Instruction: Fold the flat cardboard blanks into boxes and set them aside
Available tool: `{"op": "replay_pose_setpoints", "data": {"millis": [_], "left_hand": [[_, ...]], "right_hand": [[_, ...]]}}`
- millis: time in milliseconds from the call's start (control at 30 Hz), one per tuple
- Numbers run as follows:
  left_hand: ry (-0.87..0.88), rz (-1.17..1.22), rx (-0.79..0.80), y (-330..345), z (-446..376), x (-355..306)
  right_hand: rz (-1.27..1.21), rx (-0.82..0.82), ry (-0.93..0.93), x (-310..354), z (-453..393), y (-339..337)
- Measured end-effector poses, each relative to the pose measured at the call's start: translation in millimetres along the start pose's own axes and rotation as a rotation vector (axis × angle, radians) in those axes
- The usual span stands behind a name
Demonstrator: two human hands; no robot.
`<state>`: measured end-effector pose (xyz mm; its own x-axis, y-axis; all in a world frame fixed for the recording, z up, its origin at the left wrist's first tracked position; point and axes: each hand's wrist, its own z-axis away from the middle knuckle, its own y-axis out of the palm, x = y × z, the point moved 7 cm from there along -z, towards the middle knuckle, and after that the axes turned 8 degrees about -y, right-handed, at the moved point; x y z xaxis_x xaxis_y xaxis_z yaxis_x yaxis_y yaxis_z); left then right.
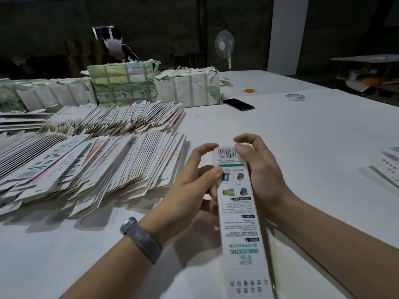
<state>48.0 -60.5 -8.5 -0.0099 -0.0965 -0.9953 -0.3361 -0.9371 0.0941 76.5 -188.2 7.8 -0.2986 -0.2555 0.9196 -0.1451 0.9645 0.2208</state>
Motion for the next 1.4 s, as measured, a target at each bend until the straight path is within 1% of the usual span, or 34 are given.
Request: {"op": "replay_pose_setpoints", "data": {"millis": [167,300,567,733,867,1000,1100,1233,1300,1400], "left_hand": [[0.045,0.004,-0.027,-4.6,-0.1,-0.8],[0.053,0.002,-0.046,-6.3,0.2,-1.4],[0.052,-0.023,-0.065,-5.9,0.0,-1.4],[0.047,-0.001,-0.079,-5.9,1.3,-2.3],[0.045,0.002,-0.078,-5.0,1.3,-2.1],[0.072,-0.026,-0.118,-9.0,-0.2,-3.6],[0.087,-0.040,-0.136,-11.0,-1.3,-3.8],[0.109,-0.065,-0.180,-15.4,-1.2,-5.0],[0.157,-0.037,-0.267,-24.0,-0.7,-8.6],[0.211,0.000,-0.416,-38.7,2.0,-16.7]], "right_hand": [[-0.038,0.047,-0.020,-1.5,-1.4,2.6],[0.009,0.022,-0.028,-1.9,-3.4,0.3],[-0.012,0.006,-0.010,-0.2,-4.3,-2.0],[0.065,0.040,-0.012,-3.0,-4.7,-1.2],[0.087,0.015,-0.023,-3.6,-6.7,-6.1],[0.170,0.024,-0.042,-6.6,-8.0,-6.0],[0.277,0.022,-0.068,-6.1,-8.1,-6.7],[0.471,0.007,-0.186,3.2,-5.7,-6.2],[0.577,0.076,-0.238,7.1,-1.8,1.7],[0.645,0.234,-0.264,8.1,7.5,21.6]]}}
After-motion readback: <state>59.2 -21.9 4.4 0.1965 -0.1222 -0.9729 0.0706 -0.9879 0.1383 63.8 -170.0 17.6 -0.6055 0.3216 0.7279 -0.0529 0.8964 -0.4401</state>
